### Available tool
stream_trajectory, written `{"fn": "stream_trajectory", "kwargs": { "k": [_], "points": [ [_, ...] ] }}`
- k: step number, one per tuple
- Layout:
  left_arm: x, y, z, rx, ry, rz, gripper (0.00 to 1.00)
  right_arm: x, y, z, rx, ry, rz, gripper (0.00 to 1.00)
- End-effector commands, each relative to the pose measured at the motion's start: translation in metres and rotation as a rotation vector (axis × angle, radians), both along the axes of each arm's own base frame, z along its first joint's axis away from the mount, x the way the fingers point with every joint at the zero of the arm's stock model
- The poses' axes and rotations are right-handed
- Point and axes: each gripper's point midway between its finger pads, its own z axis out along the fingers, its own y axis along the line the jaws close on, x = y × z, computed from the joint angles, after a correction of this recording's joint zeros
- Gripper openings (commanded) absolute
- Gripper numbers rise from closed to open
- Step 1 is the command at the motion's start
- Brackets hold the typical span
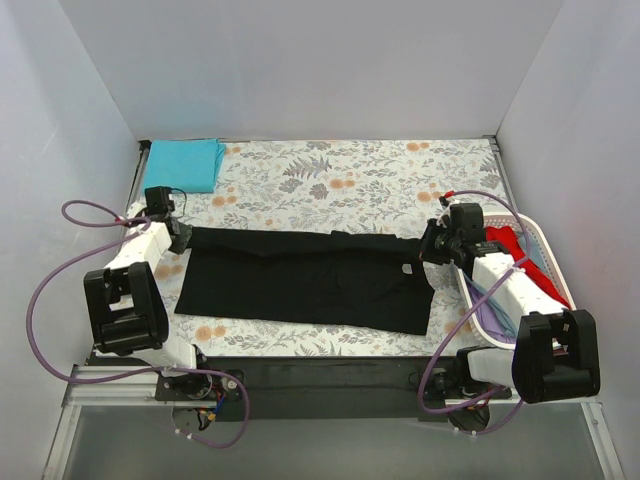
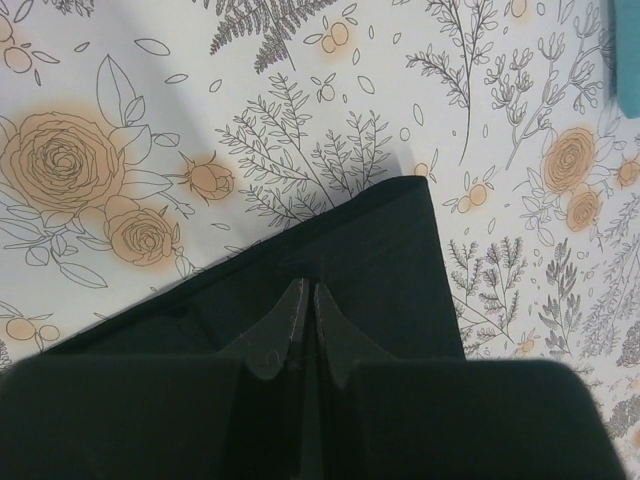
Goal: Fold and stack the t-shirts
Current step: Fold the tshirt
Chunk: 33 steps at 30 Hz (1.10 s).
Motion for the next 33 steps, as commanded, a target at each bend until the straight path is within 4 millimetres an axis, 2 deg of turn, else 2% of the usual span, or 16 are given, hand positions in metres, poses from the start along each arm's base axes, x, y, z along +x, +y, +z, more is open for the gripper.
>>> {"fn": "stream_trajectory", "kwargs": {
  "k": [1,7,17,22,26,27,28,29,31,32,33],
  "points": [
    [-0.007,0.008,0.017,0.034,-0.037,0.024,0.00,-0.001,0.001,0.005,0.002,-0.027,0.005,0.03],
    [-0.018,0.007,0.008,0.028,-0.017,0.029,0.00,-0.004,-0.001,0.002,-0.001,-0.021,0.001,0.03],
    [-0.022,0.007,0.002,0.023,-0.013,0.026,0.00,-0.017,-0.002,-0.012,-0.006,0.012,0.005,0.04],
    [-0.024,0.006,-0.001,0.009,-0.012,0.021,0.00,-0.020,-0.001,-0.013,0.000,0.012,0.008,0.07],
    [-0.024,0.006,-0.002,0.001,-0.020,0.020,0.00,-0.023,0.000,-0.014,0.004,0.016,0.017,0.16],
    [-0.024,0.008,-0.001,0.001,-0.022,0.022,0.02,-0.024,0.000,-0.014,0.006,0.013,0.020,0.18],
    [-0.025,0.009,0.000,0.004,-0.023,0.025,0.05,-0.025,0.001,-0.014,0.009,0.015,0.024,0.25],
    [-0.024,0.011,0.004,0.009,-0.032,0.028,0.12,-0.025,0.001,-0.012,0.011,0.008,0.024,0.29],
    [-0.022,0.015,0.011,0.028,-0.048,0.025,0.19,-0.023,0.001,-0.007,0.014,-0.007,0.028,0.38],
    [-0.020,0.016,0.017,0.036,-0.060,0.023,0.22,-0.021,0.002,-0.002,0.018,-0.022,0.030,0.43],
    [-0.019,0.016,0.022,0.044,-0.067,0.013,0.22,-0.020,0.002,0.001,0.016,-0.025,0.028,0.44]
  ]
}}
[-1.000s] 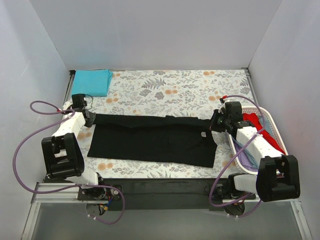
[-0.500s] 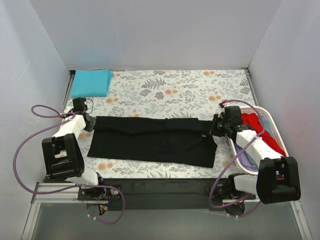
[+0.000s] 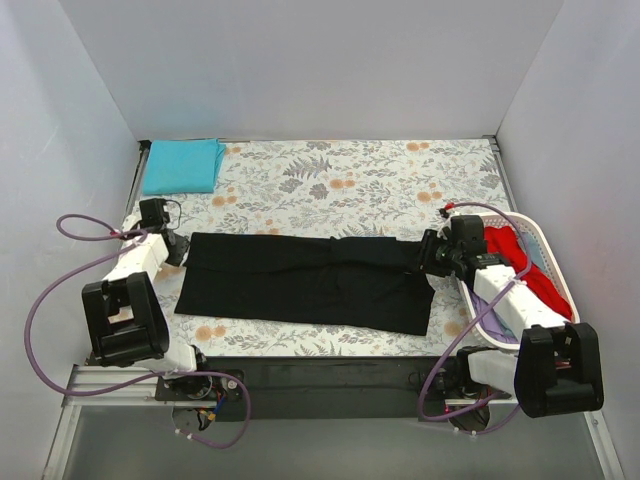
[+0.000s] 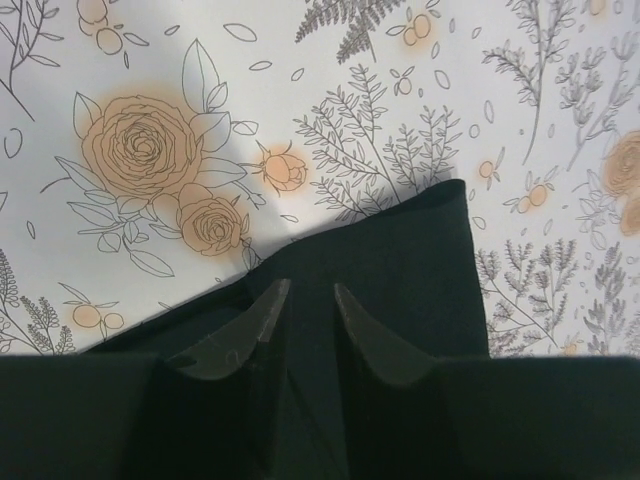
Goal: Fold and stack the t-shirts
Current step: Fold the tshirt
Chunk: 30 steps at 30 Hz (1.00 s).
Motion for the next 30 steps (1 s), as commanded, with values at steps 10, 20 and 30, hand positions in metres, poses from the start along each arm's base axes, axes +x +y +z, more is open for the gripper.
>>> {"fn": "stream_trajectory", "kwargs": {
  "k": [10,20,30],
  "points": [
    [0.057,-0.073,0.065,0.011,-0.222,-0.363,0.19,0.046,0.015,0.042,-0.013,-0.094,0.028,0.46],
    [0.097,-0.269,0.077,-0.214,-0.336,-0.945,0.31,0.104,0.027,0.017,-0.057,-0.018,0.031,0.48],
    [0.083,-0.368,0.057,-0.399,-0.290,-1.188,0.36,0.116,0.039,-0.006,-0.012,0.040,0.046,0.51]
  ]
}}
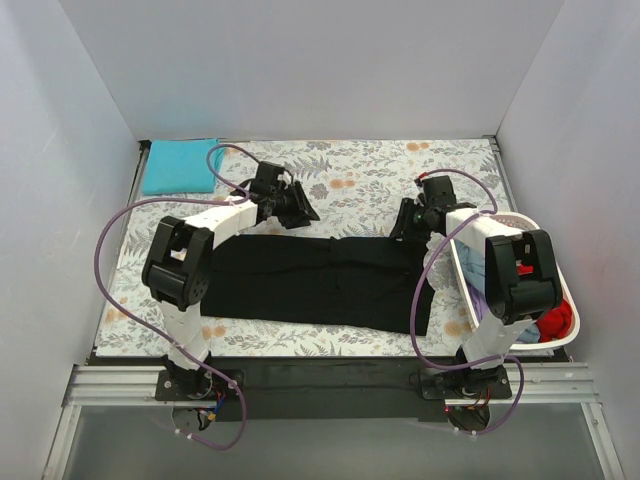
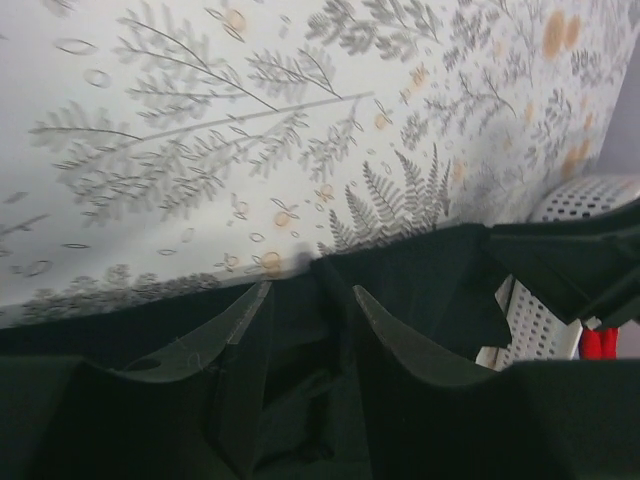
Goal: Fold and stack the t-shirts
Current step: Fold the tshirt
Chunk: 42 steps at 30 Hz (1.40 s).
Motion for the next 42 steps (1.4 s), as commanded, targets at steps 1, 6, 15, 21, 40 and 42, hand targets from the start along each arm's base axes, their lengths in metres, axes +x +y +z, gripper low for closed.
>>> {"fn": "stream_trajectory", "kwargs": {
  "k": [1,6,15,21,40,42],
  "points": [
    [-0.005,-0.032,0.020,-0.085,-0.025,-0.104,0.36,0.019,0.008,0.015,0.035,-0.060,0.011,0.51],
    [-0.015,-0.059,0.011,-0.103,0.000,-0.166,0.36,0.021,0.010,0.009,0.035,-0.047,0.014,0.51],
    [-0.026,-0.082,0.003,-0.120,0.036,-0.219,0.35,0.021,0.016,0.007,0.077,-0.037,0.021,0.45],
    [-0.028,-0.080,-0.003,-0.084,0.051,-0.200,0.34,0.021,0.020,0.009,0.093,-0.037,0.030,0.37],
    [-0.031,-0.069,-0.010,-0.014,0.078,-0.186,0.34,0.025,0.028,0.031,0.141,-0.085,0.055,0.01],
    [-0.032,-0.071,-0.010,-0.023,0.083,-0.196,0.34,0.025,0.029,0.033,0.145,-0.091,0.058,0.01]
  ]
}}
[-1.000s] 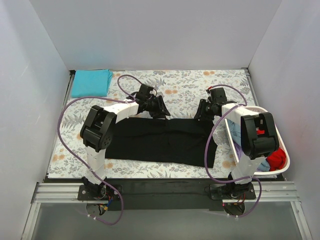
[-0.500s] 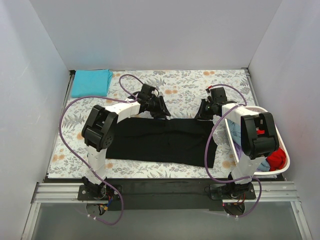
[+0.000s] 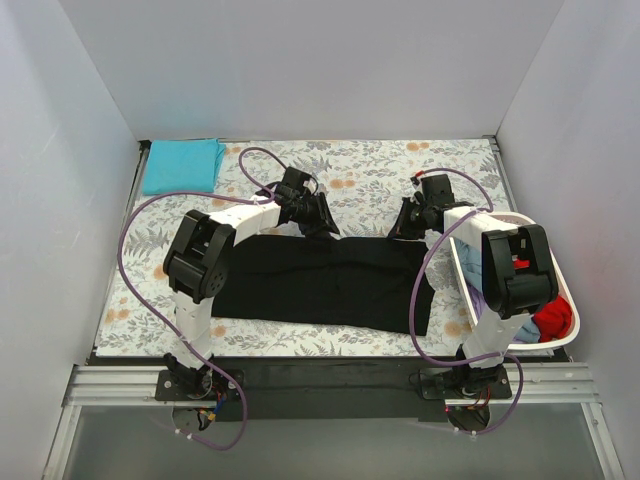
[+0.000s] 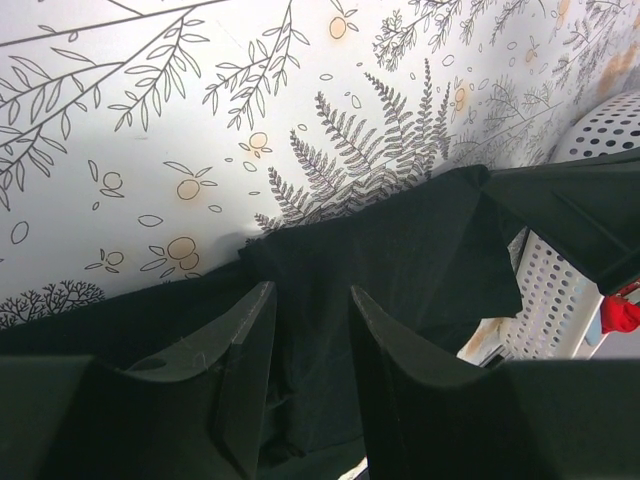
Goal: Fold and stack the t-shirts
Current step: Fold the tshirt
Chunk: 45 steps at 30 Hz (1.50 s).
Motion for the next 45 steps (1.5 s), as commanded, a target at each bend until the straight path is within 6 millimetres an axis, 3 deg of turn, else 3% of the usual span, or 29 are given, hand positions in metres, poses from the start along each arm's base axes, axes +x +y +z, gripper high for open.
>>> {"fn": "stream_trajectory", "kwargs": {
  "k": [1,9,20,30,34,45],
  "points": [
    [0.001,-0.008,0.017,-0.031,-0.021,-0.036,0.34,0.020,0.009,0.035,0.045,-0.105,0.015,0.01],
    [-0.005,-0.013,0.011,-0.041,0.000,-0.059,0.30,0.020,0.012,0.045,0.063,-0.137,0.028,0.01],
    [-0.006,-0.020,0.017,-0.070,-0.006,-0.080,0.16,0.019,0.016,0.073,0.096,-0.213,0.051,0.01],
    [0.008,-0.011,0.049,-0.068,-0.116,0.007,0.16,0.007,0.019,0.100,0.125,-0.293,0.090,0.01],
    [0.013,0.002,0.058,-0.060,-0.129,0.069,0.16,0.000,0.020,0.106,0.133,-0.313,0.108,0.01],
    [0.003,0.020,0.034,0.005,-0.050,0.090,0.13,-0.026,0.028,0.114,0.161,-0.362,0.181,0.01]
  ]
}}
